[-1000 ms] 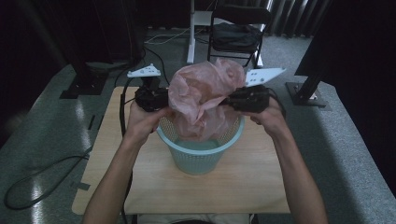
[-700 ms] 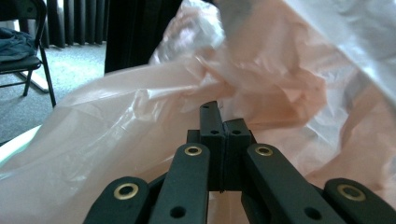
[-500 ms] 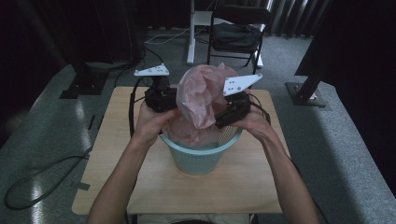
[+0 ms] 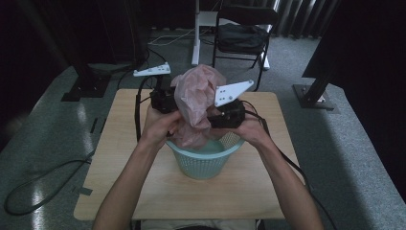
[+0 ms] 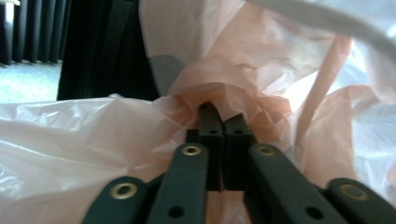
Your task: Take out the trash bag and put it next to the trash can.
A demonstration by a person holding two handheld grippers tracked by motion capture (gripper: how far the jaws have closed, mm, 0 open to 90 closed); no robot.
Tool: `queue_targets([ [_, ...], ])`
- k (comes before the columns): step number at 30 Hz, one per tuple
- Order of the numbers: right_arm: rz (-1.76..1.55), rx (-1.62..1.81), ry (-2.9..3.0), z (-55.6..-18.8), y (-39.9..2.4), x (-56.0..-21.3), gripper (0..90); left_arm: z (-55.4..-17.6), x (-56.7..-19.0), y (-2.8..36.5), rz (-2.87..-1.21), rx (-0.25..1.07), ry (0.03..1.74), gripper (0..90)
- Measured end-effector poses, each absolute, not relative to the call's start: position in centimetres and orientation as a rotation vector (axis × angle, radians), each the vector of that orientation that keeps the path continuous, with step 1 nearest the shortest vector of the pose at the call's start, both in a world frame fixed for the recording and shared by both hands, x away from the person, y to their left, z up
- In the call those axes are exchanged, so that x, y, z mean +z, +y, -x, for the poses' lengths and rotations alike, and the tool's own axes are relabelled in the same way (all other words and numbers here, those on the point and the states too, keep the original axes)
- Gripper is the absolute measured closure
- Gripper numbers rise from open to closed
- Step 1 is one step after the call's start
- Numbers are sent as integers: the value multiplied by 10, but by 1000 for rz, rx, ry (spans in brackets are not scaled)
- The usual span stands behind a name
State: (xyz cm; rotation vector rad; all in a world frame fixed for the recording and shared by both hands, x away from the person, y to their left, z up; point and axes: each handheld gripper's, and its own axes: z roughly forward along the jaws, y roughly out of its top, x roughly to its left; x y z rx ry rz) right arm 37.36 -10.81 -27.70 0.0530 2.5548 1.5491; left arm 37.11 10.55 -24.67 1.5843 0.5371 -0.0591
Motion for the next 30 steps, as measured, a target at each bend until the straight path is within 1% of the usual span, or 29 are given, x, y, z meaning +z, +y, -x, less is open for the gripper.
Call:
queue_targets([
  [2, -72, 1550, 2542, -373, -113, -276, 886, -369, -244, 111, -1585, -27, 545, 776],
  [4, -96, 1576, 2505, -374, -121, -274, 888, -368, -241, 118, -1570, -1, 565, 649],
  [8, -141, 1614, 2452, -375, -133, -270, 890, -364, -236, 134, -1534, 40, 571, 573],
  [13, -173, 1626, 2419, -375, -143, -270, 890, -359, -234, 151, -1505, 89, 582, 550],
  [20, -195, 1640, 2380, -374, -153, -264, 890, -352, -238, 168, -1523, 169, 614, 513],
  [27, -227, 1671, 2314, -373, -165, -256, 890, -347, -249, 186, -1517, 188, 654, 488],
  [30, -236, 1701, 2286, -374, -170, -252, 890, -345, -251, 191, -1502, 174, 646, 480],
])
